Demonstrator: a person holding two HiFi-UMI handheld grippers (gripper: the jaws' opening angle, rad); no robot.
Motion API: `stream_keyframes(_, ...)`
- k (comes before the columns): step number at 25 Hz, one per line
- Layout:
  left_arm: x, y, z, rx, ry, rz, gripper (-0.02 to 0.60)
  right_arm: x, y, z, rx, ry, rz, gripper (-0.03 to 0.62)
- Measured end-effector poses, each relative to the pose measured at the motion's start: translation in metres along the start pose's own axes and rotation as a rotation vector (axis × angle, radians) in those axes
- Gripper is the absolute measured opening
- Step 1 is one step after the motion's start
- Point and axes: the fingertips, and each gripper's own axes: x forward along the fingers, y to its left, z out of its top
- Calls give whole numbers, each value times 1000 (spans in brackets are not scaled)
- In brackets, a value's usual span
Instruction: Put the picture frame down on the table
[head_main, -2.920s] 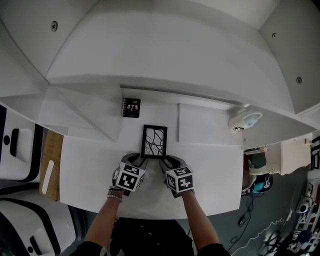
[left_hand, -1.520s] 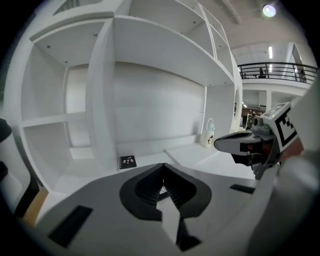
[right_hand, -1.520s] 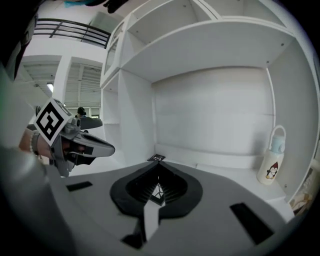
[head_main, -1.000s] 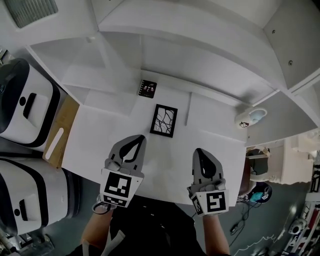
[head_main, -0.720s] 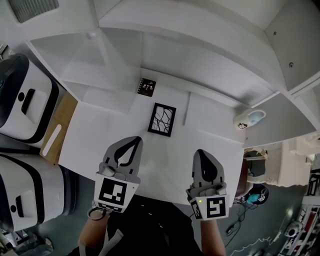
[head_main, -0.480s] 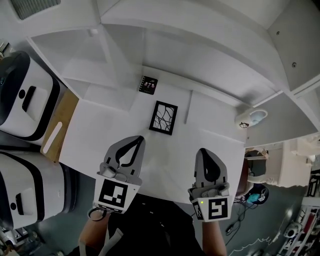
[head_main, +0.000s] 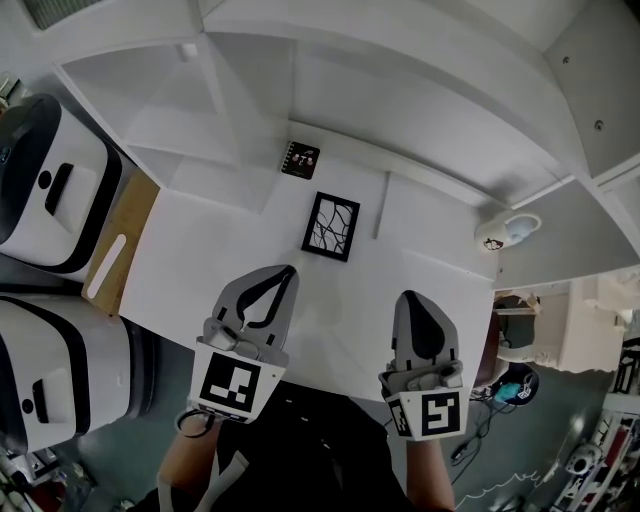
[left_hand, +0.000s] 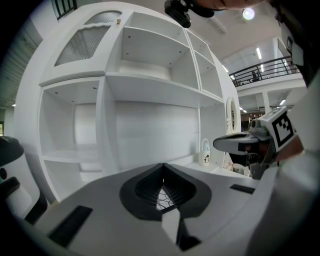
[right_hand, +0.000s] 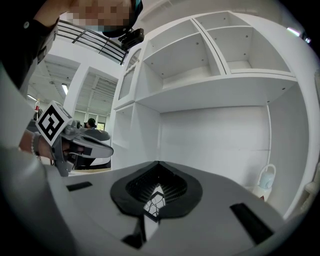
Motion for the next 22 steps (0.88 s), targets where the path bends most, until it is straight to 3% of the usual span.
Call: stream_keyframes(22, -4, 0, 0, -30, -5, -27, 2, 2, 7, -5, 2, 30, 7, 2)
